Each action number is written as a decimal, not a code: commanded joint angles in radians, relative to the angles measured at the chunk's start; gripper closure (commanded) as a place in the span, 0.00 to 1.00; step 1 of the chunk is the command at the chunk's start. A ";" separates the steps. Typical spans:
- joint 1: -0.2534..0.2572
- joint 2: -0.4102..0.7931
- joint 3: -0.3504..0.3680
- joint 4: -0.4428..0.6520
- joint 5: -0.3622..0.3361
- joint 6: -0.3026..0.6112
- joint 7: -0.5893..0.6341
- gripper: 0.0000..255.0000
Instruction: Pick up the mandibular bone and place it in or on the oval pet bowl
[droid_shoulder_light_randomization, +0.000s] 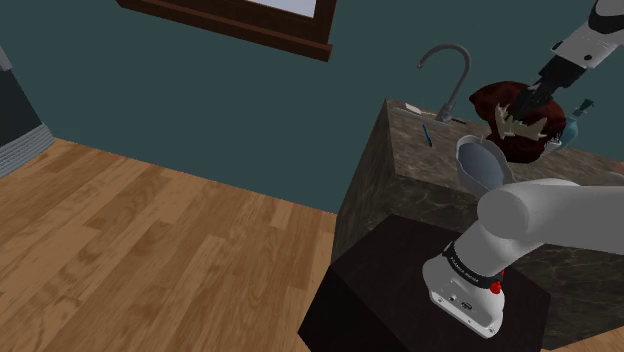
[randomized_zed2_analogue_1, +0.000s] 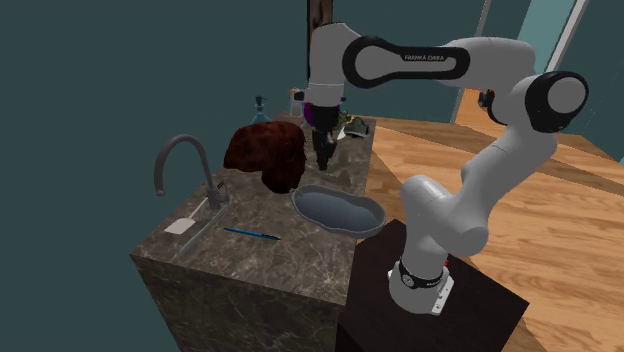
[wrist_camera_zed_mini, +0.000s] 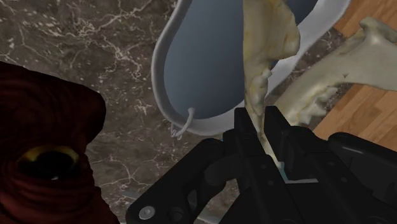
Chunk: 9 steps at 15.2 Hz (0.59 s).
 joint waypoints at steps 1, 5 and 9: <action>-0.030 -0.055 0.002 -0.040 -0.019 -0.019 -0.011 1.00; -0.040 -0.066 -0.016 -0.096 -0.036 0.027 -0.013 1.00; -0.049 -0.072 -0.035 -0.150 -0.054 0.074 -0.016 1.00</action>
